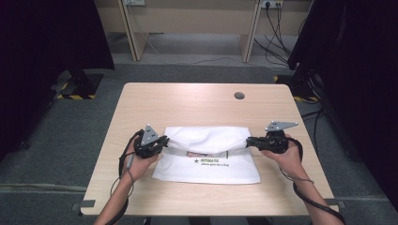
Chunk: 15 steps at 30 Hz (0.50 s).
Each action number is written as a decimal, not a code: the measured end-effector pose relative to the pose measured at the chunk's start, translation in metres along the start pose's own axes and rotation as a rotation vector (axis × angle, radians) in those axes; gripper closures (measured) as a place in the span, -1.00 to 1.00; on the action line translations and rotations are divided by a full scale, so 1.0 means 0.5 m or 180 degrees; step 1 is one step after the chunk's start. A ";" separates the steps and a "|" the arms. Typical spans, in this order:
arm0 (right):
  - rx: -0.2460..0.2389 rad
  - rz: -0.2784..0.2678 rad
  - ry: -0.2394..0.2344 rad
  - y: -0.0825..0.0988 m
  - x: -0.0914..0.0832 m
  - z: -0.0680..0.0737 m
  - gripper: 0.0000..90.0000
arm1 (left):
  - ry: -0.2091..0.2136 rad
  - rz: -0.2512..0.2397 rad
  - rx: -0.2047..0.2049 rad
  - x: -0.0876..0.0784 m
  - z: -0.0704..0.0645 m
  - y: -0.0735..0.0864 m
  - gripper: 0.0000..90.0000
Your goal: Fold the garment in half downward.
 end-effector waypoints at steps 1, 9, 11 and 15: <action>0.0002 -0.0003 0.0003 0.001 0.000 0.000 0.82 | -0.0003 -0.0003 0.0005 -0.001 0.000 0.001 0.83; -0.0027 -0.0011 -0.0009 0.005 -0.005 0.008 0.82 | 0.0006 0.0001 0.0032 -0.010 -0.008 0.002 0.83; -0.0033 -0.0011 -0.0008 0.007 -0.007 0.008 0.82 | 0.0015 0.0010 0.0044 -0.012 -0.010 0.004 0.83; -0.0030 -0.0009 -0.0008 0.011 -0.009 0.009 0.82 | 0.0033 0.0032 0.0065 -0.015 -0.015 0.008 0.83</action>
Point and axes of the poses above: each handheld gripper's, and its own axes: x roughly forward along the jaws, y roughly out of its underside, z roughly to its left, the point moved 5 cm from there along x, roughly forward along the jaws, and after that the axes turned 11 degrees about -z, right-handed, at the moved point
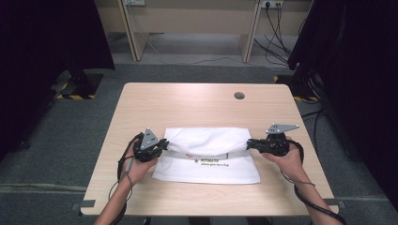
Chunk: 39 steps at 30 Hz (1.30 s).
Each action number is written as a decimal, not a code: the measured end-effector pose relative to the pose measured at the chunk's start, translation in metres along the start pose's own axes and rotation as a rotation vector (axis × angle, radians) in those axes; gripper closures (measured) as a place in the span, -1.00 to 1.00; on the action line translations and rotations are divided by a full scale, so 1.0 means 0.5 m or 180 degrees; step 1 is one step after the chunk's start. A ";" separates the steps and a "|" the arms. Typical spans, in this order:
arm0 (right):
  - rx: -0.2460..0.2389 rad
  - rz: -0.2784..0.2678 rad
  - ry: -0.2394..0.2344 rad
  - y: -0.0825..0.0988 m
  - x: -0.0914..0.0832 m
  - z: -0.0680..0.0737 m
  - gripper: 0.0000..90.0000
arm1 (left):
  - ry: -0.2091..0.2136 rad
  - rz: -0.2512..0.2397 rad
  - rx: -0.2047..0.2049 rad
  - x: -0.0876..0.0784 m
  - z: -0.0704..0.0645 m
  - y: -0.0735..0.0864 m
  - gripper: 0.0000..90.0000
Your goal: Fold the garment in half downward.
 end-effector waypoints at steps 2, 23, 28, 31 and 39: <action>-0.0014 0.0005 -0.0006 0.001 0.000 0.002 0.82 | 0.0008 0.0009 0.0011 -0.001 -0.001 0.002 0.83; -0.0066 0.0019 -0.0038 0.007 -0.008 0.015 0.82 | 0.0024 0.0026 0.0097 -0.015 -0.014 0.004 0.83; -0.0091 0.0017 -0.0050 0.008 -0.010 0.019 0.82 | 0.0023 0.0016 0.0096 -0.018 -0.016 0.004 0.83; -0.0088 0.0015 -0.0049 0.008 -0.011 0.019 0.82 | 0.0024 0.0012 0.0119 -0.020 -0.018 0.002 0.83; -0.0114 0.0038 -0.0064 0.012 -0.013 0.025 0.82 | 0.0026 0.0028 0.0169 -0.026 -0.022 0.003 0.83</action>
Point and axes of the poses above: each handheld gripper's, and its own axes: x roughly forward along the jaws, y roughly out of its underside, z roughly to its left, the point moved 5 cm from there along x, roughly forward along the jaws, and after that the axes turned 11 degrees about -z, right-handed, at the moved point
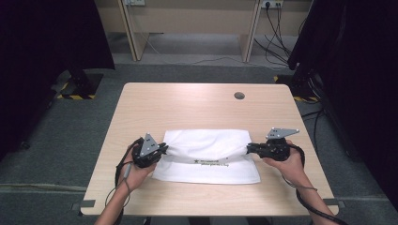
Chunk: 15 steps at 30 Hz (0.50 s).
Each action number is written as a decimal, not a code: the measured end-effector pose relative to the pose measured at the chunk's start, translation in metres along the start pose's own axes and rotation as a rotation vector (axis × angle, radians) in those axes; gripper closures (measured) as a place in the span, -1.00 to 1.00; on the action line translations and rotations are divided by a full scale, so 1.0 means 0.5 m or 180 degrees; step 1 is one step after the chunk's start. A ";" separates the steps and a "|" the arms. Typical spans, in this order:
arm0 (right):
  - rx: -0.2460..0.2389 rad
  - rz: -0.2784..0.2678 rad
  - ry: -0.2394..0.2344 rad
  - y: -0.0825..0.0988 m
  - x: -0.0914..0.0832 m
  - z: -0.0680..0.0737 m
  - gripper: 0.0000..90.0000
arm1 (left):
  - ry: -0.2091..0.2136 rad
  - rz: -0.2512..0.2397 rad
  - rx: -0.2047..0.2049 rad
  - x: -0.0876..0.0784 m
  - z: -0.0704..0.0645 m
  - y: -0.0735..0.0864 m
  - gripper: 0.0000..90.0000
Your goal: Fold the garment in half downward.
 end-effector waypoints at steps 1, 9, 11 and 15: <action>0.0004 -0.0004 -0.0001 0.000 -0.001 0.000 0.82 | 0.0003 -0.0002 0.0002 -0.001 -0.001 0.000 0.83; -0.0022 -0.0008 -0.0024 0.000 -0.005 0.008 0.82 | 0.0036 -0.0004 0.0014 -0.006 -0.009 -0.001 0.83; -0.0025 -0.0006 -0.0023 0.001 -0.006 0.008 0.82 | 0.0044 0.0001 0.0023 -0.008 -0.010 -0.001 0.83; -0.0031 -0.0003 -0.0031 0.003 -0.008 0.011 0.82 | 0.0050 0.0013 0.0028 -0.010 -0.012 0.002 0.83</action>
Point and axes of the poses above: each handheld gripper's, and its own axes: x roughly forward along the jaws, y roughly out of its underside, z roughly to its left, the point moved 5 cm from there along x, roughly forward along the jaws, and after that the axes turned 11 degrees about -z, right-handed, at the moved point
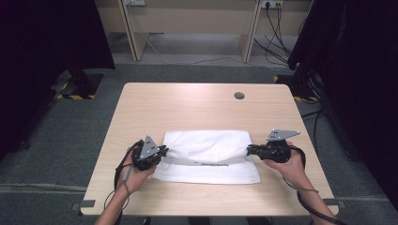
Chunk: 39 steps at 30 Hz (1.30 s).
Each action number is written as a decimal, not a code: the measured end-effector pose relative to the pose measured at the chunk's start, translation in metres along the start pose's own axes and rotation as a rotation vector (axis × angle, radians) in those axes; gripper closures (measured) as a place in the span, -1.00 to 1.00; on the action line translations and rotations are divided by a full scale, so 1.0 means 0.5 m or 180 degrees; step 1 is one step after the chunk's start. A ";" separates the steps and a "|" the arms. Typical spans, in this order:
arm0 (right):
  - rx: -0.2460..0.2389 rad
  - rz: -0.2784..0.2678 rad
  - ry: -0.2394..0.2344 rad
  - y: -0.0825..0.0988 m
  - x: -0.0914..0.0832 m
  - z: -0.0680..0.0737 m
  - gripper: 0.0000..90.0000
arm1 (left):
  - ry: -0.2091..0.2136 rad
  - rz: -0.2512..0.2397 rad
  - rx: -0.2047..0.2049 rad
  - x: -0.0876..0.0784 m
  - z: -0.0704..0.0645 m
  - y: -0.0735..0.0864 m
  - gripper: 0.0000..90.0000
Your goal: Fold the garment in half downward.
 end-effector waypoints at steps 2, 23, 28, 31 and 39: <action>-0.0010 0.0006 -0.0007 0.001 -0.001 0.001 0.82 | -0.0001 -0.0008 0.0001 -0.001 -0.001 0.000 0.83; -0.0068 0.0010 -0.0052 0.009 -0.014 0.018 0.82 | 0.0012 -0.0023 0.0025 -0.016 -0.015 0.005 0.83; -0.0092 0.0005 -0.0069 0.009 -0.018 0.023 0.82 | 0.0020 -0.0019 0.0045 -0.020 -0.018 0.005 0.83; -0.0109 -0.0004 -0.0088 0.008 -0.022 0.029 0.82 | 0.0021 -0.0025 0.0039 -0.023 -0.019 0.007 0.83; -0.0131 0.0012 -0.0101 0.012 -0.025 0.035 0.82 | 0.0032 -0.0026 0.0030 -0.028 -0.025 0.014 0.83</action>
Point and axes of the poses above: each handheld gripper's, and its own axes: x roughly forward along the jaws, y roughly out of its underside, z roughly to its left, the point moved 5 cm from there along x, roughly forward along the jaws, and after that the axes turned 11 degrees about -z, right-handed, at the moved point
